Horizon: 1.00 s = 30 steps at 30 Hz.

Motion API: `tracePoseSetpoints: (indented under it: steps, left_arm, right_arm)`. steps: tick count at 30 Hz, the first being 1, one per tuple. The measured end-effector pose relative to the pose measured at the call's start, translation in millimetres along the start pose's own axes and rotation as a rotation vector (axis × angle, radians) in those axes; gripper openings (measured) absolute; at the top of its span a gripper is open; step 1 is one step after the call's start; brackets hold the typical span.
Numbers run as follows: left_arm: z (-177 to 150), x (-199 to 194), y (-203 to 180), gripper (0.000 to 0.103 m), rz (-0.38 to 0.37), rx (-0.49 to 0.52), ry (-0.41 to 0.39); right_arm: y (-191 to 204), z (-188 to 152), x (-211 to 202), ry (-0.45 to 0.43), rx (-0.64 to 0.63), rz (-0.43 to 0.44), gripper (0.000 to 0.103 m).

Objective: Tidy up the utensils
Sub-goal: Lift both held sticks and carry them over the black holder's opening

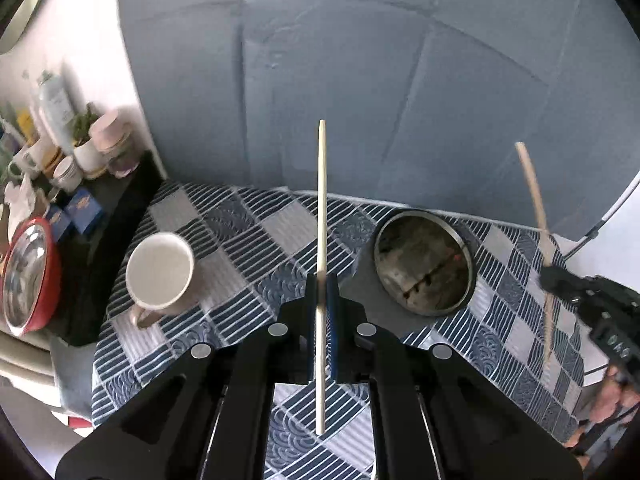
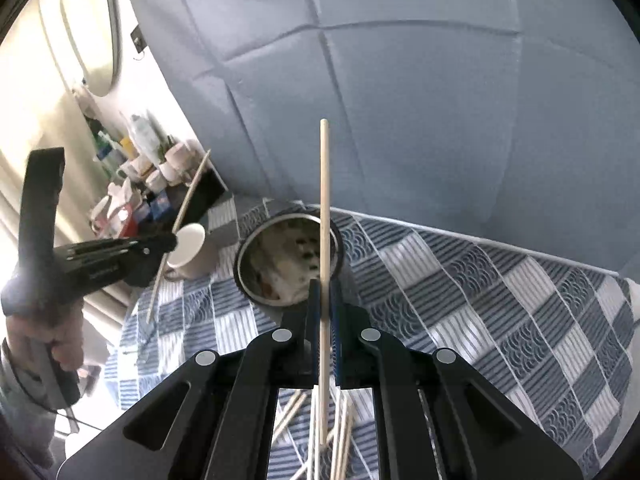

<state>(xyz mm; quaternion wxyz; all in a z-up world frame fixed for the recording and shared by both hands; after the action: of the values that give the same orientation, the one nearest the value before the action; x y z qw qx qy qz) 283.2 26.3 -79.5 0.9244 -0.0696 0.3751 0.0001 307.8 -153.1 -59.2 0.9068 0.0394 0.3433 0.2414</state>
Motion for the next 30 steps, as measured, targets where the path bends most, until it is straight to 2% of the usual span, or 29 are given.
tracePoseSetpoints:
  steps: [5,11,19,22,29,30]
  left_arm:
    - [20,15,-19,0.005,-0.018,0.024,-0.001]
    - [40,37,-40,0.005,-0.048,0.027,0.010]
    - [69,58,-62,0.005,-0.120,-0.014,-0.038]
    - [74,65,-64,0.005,-0.157,-0.061,-0.057]
    - [65,85,-64,0.005,-0.204,-0.086,-0.125]
    - [63,89,-61,0.005,-0.194,-0.082,-0.130]
  right_arm:
    - [0,17,26,0.001,0.034,0.023,0.005]
    - [0,34,46,-0.032,0.017,0.028,0.005]
    - [2,62,69,-0.143,0.047,0.079,0.005]
    - [5,67,78,-0.173,0.070,0.108,0.005]
    - [10,58,98,-0.210,0.102,0.152,0.005]
    - [10,55,100,-0.210,0.102,0.154,0.005]
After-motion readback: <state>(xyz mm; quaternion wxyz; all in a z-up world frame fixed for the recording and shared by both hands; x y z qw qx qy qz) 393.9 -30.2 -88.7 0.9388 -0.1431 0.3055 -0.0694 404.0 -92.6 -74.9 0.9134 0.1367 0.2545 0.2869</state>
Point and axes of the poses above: each gripper's, at about its wrist camera, not at the fingertips, and x roughly the way its jaws point, y to its left, z to its top, the point moved 10 cm from there along x, roughly the way its jaws point, and after that the axes turned 10 degrees about -y, right-handed, at the moved point
